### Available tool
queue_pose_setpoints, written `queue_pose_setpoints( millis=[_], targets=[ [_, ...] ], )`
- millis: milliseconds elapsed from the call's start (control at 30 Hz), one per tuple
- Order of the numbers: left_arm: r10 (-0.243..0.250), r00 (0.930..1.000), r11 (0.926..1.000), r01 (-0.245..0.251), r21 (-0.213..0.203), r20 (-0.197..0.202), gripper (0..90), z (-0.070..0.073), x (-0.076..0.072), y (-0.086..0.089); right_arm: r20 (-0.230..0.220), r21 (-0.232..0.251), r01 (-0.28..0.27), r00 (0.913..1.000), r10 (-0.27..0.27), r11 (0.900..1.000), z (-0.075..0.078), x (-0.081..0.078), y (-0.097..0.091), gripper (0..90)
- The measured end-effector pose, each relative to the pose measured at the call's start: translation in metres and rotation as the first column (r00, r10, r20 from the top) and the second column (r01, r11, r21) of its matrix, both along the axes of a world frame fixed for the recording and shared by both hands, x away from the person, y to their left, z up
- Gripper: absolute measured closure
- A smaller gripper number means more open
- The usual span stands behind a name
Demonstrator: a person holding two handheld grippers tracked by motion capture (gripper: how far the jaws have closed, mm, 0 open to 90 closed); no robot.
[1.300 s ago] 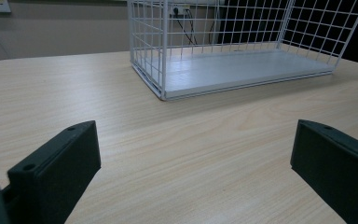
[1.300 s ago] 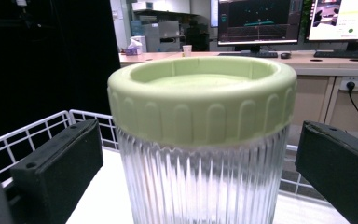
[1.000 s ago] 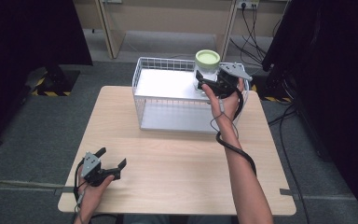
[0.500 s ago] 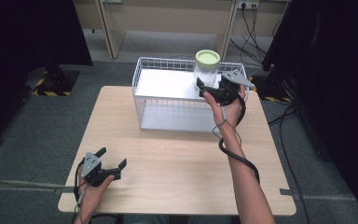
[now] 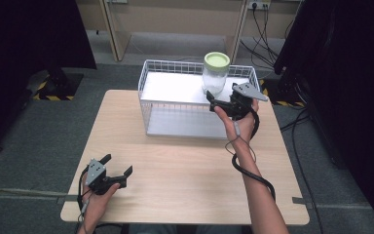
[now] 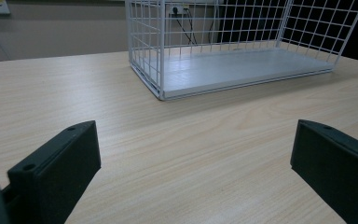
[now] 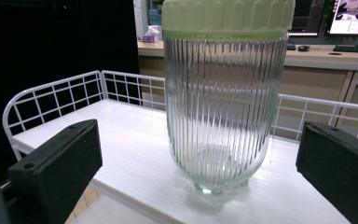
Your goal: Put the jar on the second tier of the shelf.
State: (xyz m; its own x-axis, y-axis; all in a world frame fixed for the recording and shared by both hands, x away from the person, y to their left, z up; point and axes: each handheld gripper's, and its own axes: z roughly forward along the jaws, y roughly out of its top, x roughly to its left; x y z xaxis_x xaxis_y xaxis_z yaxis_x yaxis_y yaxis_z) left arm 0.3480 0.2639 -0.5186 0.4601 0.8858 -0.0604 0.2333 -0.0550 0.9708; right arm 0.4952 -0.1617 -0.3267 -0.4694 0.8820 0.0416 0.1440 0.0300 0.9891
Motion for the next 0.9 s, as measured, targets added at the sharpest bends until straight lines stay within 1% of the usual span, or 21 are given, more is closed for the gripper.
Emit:
queue_pose_setpoints(
  millis=[133, 500, 900],
  targets=[
    [-0.001, 1.0, 1.0, 0.001, -0.001, -0.001, 0.6, 0.0, 0.0, 0.0, -0.007, -0.009, -0.006, 1.0, 0.006, 0.9999, -0.005, -0.005, -0.002, 0.5],
    [-0.002, 1.0, 1.0, 0.002, 0.001, -0.001, 0.6, 0.0, 0.0, 0.0, -0.02, -0.011, -0.015, 0.9997, 0.015, 0.9998, -0.016, -0.014, -0.007, 0.5],
    [-0.004, 1.0, 1.0, 0.004, 0.004, 0.001, 0.7, 0.0, 0.0, -0.001, -0.042, -0.017, -0.019, 0.9989, 0.019, 0.9997, -0.03, -0.026, -0.018, 0.5]
  ],
)
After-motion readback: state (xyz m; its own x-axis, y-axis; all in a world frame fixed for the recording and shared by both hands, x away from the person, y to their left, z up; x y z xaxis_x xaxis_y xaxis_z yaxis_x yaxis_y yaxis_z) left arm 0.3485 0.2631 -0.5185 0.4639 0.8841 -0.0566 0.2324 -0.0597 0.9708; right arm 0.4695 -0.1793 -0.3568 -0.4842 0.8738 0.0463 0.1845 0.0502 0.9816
